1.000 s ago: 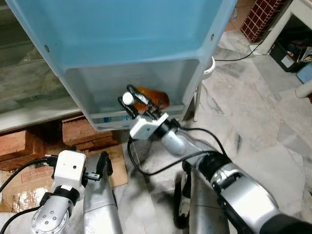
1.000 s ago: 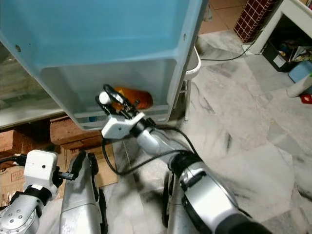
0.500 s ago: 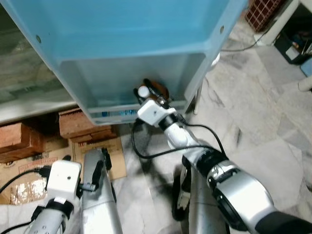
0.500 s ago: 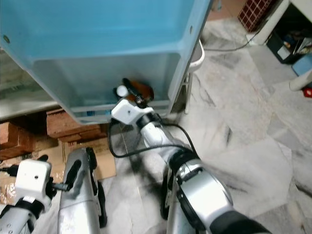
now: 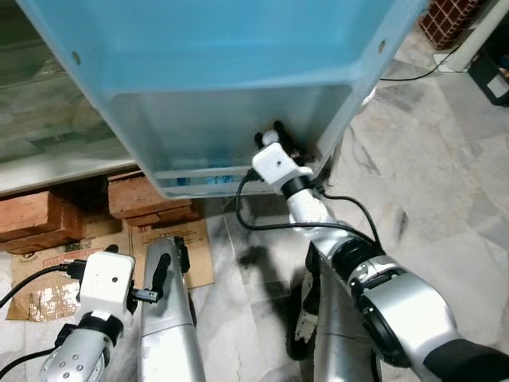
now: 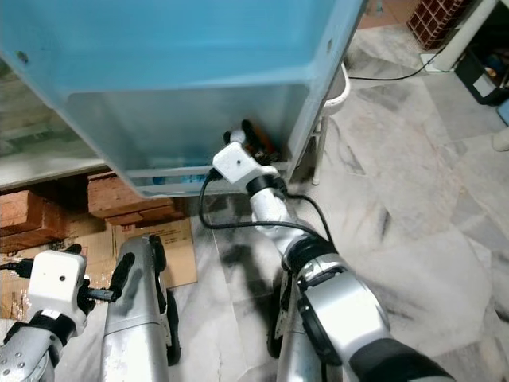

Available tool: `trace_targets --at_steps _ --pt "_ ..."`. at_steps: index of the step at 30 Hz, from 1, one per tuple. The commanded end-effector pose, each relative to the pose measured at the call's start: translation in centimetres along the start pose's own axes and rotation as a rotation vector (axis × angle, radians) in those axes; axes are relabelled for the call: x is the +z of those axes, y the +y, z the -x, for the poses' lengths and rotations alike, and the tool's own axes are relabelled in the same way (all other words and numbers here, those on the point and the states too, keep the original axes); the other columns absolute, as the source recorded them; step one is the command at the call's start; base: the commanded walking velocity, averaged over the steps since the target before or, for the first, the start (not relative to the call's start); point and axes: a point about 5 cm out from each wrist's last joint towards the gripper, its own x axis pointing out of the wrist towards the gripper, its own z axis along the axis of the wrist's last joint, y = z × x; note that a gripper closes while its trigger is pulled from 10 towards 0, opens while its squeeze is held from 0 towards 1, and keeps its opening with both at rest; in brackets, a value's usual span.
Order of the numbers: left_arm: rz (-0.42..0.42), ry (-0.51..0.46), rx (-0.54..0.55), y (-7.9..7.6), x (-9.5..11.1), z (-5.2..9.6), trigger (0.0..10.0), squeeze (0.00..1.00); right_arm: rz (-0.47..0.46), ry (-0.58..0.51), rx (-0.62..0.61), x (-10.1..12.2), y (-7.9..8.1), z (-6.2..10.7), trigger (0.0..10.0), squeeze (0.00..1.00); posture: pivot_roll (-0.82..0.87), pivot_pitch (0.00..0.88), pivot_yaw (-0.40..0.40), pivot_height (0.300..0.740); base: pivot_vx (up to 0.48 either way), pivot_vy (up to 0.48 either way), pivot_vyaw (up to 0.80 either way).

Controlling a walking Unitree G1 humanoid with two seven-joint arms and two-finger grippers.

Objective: Restocking fridge

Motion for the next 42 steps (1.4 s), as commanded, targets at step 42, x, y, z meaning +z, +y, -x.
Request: trace_targets --at_steps 42 --pt "0.112 0.028 0.165 0.9 -0.5 -8.9 10.0 0.00 -0.090 -0.134 -0.030 -1.7 -6.9 4.2 10.0 1.00 0.06 0.052 -0.054 0.493 0.000 0.000 0.00"
